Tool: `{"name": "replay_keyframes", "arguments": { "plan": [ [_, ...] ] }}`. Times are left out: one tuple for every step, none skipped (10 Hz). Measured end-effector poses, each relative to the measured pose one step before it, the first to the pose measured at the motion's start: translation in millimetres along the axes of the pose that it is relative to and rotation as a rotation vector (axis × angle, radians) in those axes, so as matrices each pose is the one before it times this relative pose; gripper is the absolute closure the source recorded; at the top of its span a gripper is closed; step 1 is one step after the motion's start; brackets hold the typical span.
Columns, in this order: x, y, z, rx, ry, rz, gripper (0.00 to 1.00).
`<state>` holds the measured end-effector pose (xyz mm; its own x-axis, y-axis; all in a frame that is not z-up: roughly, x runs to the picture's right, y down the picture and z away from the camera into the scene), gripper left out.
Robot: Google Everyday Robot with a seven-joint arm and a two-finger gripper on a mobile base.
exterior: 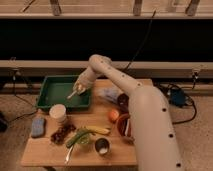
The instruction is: Wipe tray with brush
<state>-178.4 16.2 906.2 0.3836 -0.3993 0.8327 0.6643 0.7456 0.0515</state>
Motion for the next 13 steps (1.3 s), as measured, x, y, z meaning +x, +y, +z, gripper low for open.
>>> {"name": "replay_keyframes", "arguments": {
  "plan": [
    [-4.46, -4.98, 6.49, 0.00710, -0.01217, -0.00890, 1.00],
    [-5.29, -6.29, 8.95, 0.00483, -0.01399, -0.01169, 1.00],
    [-5.93, -10.01, 8.70, 0.01061, -0.01740, -0.01778, 1.00],
    [-6.54, -9.82, 7.38, 0.00583, -0.01903, -0.02144, 1.00],
    [-7.24, -9.77, 7.28, 0.00284, -0.02310, -0.02523, 1.00],
    [-9.80, -10.98, 8.06, 0.00110, -0.03125, -0.02896, 1.00],
    [-7.74, -4.24, 4.59, -0.00279, -0.02404, -0.01851, 1.00],
    [-5.69, 0.31, 1.54, -0.00253, -0.02050, -0.01128, 1.00],
    [-3.64, 1.94, 0.47, -0.00210, -0.01326, -0.00106, 1.00],
    [-3.55, 7.82, -0.38, -0.00511, -0.01610, 0.00845, 1.00],
    [-0.99, 11.02, -3.55, -0.00416, -0.00881, 0.01624, 1.00],
    [1.02, 8.75, -5.34, -0.00092, -0.00065, 0.01460, 1.00],
    [2.67, 13.93, -9.70, -0.00139, 0.00362, 0.02515, 1.00]
  ]
}}
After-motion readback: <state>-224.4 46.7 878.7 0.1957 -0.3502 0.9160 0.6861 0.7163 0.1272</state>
